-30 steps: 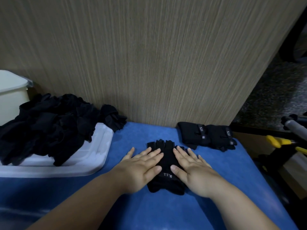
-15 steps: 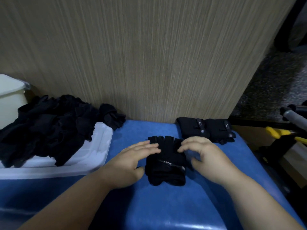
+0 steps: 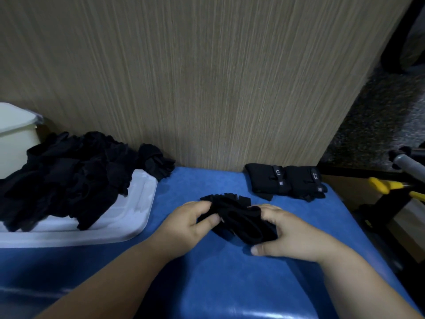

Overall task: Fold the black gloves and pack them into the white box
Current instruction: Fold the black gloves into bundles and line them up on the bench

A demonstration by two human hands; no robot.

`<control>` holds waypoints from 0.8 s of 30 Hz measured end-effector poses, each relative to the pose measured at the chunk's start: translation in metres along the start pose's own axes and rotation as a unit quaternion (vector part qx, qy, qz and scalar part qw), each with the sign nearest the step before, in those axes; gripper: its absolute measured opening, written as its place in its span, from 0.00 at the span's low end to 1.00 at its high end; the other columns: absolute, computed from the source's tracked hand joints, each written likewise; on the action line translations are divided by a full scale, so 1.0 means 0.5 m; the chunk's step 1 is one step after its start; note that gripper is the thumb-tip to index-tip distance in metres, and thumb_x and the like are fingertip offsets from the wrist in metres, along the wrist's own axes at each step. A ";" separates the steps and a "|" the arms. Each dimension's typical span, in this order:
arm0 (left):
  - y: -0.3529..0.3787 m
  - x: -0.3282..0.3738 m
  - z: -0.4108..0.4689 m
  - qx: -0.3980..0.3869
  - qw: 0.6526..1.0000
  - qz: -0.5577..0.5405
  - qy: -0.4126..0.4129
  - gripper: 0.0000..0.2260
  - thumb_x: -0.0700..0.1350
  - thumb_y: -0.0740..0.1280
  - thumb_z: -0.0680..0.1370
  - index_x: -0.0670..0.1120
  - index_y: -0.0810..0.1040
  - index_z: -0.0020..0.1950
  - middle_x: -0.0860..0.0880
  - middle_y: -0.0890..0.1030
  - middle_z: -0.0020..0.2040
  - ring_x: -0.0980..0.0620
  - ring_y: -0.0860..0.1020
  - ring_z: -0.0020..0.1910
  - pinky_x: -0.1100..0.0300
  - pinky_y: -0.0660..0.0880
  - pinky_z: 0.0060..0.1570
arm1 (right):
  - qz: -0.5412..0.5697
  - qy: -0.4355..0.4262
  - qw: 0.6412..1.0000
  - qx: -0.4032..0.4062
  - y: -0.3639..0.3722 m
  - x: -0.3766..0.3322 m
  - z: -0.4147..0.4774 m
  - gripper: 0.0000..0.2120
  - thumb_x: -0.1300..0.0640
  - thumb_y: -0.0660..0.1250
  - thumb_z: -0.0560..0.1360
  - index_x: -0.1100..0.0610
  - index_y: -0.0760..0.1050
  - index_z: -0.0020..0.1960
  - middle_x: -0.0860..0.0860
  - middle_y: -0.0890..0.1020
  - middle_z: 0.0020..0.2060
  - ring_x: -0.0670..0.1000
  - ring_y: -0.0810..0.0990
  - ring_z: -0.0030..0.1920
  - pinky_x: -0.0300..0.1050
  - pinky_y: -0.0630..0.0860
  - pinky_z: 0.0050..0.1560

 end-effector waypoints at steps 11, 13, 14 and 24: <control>0.002 -0.032 -0.012 0.036 0.972 -0.185 -0.141 0.07 0.49 0.64 0.79 0.48 0.78 0.53 0.49 0.83 0.48 0.56 0.80 0.49 0.58 0.74 0.54 | 0.097 0.011 0.979 0.181 -0.026 -0.011 0.016 0.10 0.50 0.75 0.69 0.49 0.80 0.49 0.52 0.83 0.47 0.52 0.81 0.50 0.51 0.77 0.55; 0.022 -0.022 -0.012 -0.006 0.964 -0.234 -0.124 0.13 0.46 0.68 0.73 0.48 0.76 0.57 0.53 0.83 0.50 0.61 0.80 0.49 0.64 0.75 0.53 | 0.122 0.023 0.974 0.188 -0.030 -0.007 0.016 0.06 0.55 0.72 0.73 0.52 0.81 0.50 0.50 0.85 0.45 0.49 0.82 0.48 0.48 0.77 0.53; 0.029 -0.020 -0.012 -0.020 0.967 -0.226 -0.118 0.15 0.44 0.70 0.72 0.48 0.75 0.58 0.53 0.83 0.50 0.63 0.80 0.47 0.66 0.75 0.51 | 0.129 0.028 0.974 0.182 -0.025 -0.005 0.017 0.07 0.55 0.72 0.73 0.52 0.81 0.51 0.48 0.85 0.46 0.46 0.82 0.48 0.44 0.77 0.53; 0.017 -0.068 -0.006 0.024 0.972 -0.151 -0.176 0.09 0.46 0.64 0.79 0.54 0.72 0.59 0.53 0.84 0.50 0.58 0.80 0.53 0.51 0.74 0.61 | 0.146 0.099 0.965 0.195 -0.015 0.007 0.021 0.20 0.49 0.66 0.77 0.63 0.72 0.34 0.44 0.68 0.25 0.43 0.64 0.28 0.36 0.62 0.29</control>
Point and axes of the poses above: each hand's wrist, its own z-axis towards the middle knuckle, its own y-axis out of the palm, x = y × z, the point moved 10 cm from there along z, towards the middle knuckle
